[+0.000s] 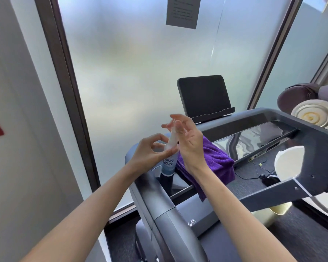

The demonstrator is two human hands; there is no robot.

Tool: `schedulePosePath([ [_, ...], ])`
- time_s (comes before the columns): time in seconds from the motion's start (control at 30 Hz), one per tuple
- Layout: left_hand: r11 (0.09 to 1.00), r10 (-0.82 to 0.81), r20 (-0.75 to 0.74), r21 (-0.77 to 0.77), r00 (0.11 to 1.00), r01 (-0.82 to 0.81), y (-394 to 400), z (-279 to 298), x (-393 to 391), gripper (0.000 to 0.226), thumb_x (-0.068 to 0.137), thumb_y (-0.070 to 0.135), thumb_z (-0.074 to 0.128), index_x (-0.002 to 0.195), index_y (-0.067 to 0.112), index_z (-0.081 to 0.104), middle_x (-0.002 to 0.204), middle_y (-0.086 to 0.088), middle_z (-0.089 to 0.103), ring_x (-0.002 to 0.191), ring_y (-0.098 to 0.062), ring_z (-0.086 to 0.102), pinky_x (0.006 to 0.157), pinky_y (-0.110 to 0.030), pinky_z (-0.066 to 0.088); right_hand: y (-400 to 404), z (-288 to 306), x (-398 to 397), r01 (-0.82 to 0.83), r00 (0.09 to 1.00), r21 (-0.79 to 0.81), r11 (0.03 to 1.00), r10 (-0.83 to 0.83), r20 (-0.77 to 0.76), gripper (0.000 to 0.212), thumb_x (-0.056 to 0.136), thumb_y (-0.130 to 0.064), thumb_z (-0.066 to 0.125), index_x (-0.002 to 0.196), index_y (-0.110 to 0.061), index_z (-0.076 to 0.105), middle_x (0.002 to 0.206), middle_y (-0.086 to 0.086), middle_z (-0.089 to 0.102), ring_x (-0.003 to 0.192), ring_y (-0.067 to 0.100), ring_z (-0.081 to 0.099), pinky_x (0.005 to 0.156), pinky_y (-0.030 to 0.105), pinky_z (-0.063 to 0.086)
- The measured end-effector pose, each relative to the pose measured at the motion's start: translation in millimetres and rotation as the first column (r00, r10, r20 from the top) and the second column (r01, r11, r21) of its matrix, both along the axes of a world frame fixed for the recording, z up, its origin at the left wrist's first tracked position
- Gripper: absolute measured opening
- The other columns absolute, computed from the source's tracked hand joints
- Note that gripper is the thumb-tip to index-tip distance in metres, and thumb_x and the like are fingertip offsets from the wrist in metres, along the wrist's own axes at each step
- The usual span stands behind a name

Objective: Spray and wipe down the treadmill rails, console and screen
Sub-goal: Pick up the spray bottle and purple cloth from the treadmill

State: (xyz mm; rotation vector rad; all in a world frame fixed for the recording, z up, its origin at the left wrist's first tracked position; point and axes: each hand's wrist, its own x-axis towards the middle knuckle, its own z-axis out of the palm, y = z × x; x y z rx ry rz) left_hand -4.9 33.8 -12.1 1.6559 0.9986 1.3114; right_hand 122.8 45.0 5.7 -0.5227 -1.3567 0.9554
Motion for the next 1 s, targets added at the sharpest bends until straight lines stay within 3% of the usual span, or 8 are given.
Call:
schedulePosePath([
  [0.1,1.0,0.02,0.014,-0.021,1.0,-0.02,-0.8,-3.2,1.7,0.021,0.079,0.014,0.077,0.089,0.003,0.062,0.08,-0.005,0.073,0.078,-0.009,0.07,0.067,-0.018,0.051,1.7,4.0,18.4,0.009,0.993,-0.075,0.997,-0.018,-0.116,0.031,0.089,-0.035,0.058,0.111,-0.016,0.064,0.089,-0.004,0.071,0.098,0.018,0.068,0.097,0.035,0.053],
  [0.17,0.999,0.028,0.016,-0.022,0.999,-0.027,-1.1,-3.2,2.2,0.021,0.079,0.013,0.077,0.089,0.003,0.062,0.076,0.001,0.073,0.075,-0.005,0.068,0.064,-0.014,0.049,1.6,6.1,32.9,0.005,0.995,-0.135,0.991,-0.019,-0.099,0.03,0.085,-0.033,0.063,0.109,-0.016,0.068,0.089,-0.004,0.071,0.093,0.015,0.068,0.093,0.032,0.054],
  [0.3,0.999,0.037,0.001,-0.018,0.999,-0.037,-2.3,-1.8,2.0,0.018,0.078,0.014,0.078,0.087,0.007,0.064,0.07,0.012,0.071,0.073,0.001,0.067,0.064,-0.011,0.047,-6.1,0.6,60.0,0.127,0.948,-0.197,0.972,-0.061,0.312,0.028,0.076,-0.032,0.074,0.104,-0.024,0.072,0.08,-0.006,0.073,0.075,0.01,0.068,0.081,0.028,0.056],
  [0.4,0.999,0.05,0.019,-0.02,0.999,-0.05,-3.4,-1.5,-2.4,0.015,0.079,0.016,0.077,0.085,0.011,0.064,0.072,0.011,0.072,0.075,0.0,0.068,0.065,-0.012,0.048,-11.4,-8.3,74.5,0.281,0.724,-0.044,0.959,-0.182,0.665,0.03,0.072,-0.029,0.085,0.098,-0.022,0.07,0.075,-0.002,0.066,0.059,0.004,0.057,0.068,0.018,0.05],
  [0.47,0.998,0.06,0.028,-0.022,0.998,-0.059,-3.7,-0.8,-6.5,0.014,0.078,0.017,0.077,0.082,0.016,0.064,0.074,0.01,0.073,0.076,-0.002,0.068,0.067,-0.014,0.049,-16.2,-14.7,75.7,0.284,0.58,0.048,0.958,-0.211,0.787,0.03,0.071,-0.026,0.088,0.089,-0.016,0.067,0.069,-0.004,0.063,0.055,0.0,0.053,0.061,0.01,0.044],
  [0.63,0.998,0.034,0.008,-0.046,0.999,-0.033,-4.4,1.7,-6.8,0.012,0.081,0.014,0.075,0.084,0.013,0.064,0.075,0.004,0.071,0.075,-0.001,0.066,0.068,-0.013,0.049,-23.6,-29.2,58.4,0.185,0.44,0.08,0.98,-0.156,0.884,0.024,0.069,-0.017,0.089,0.081,-0.007,0.071,0.072,0.002,0.064,0.057,0.002,0.047,0.058,0.011,0.037],
  [0.7,0.998,0.042,0.0,-0.039,0.999,-0.042,-5.4,1.1,-5.3,0.011,0.082,0.011,0.074,0.087,0.009,0.064,0.074,0.003,0.07,0.072,0.001,0.065,0.067,-0.012,0.048,-22.4,-32.9,53.0,0.183,0.404,0.074,0.98,-0.144,0.903,0.024,0.068,-0.012,0.09,0.082,-0.008,0.071,0.07,-0.006,0.056,0.058,0.001,0.044,0.057,0.011,0.035],
  [1.0,0.997,0.068,-0.011,-0.022,0.998,-0.068,-8.8,0.4,-3.7,0.015,0.084,0.006,0.072,0.092,-0.003,0.062,0.073,0.009,0.067,0.069,0.007,0.064,0.063,-0.006,0.044,-17.8,-37.3,50.4,0.165,0.385,0.038,0.986,-0.1,0.917,0.029,0.068,-0.011,0.09,0.089,-0.006,0.071,0.072,-0.009,0.053,0.056,0.003,0.044,0.056,0.011,0.037],
])
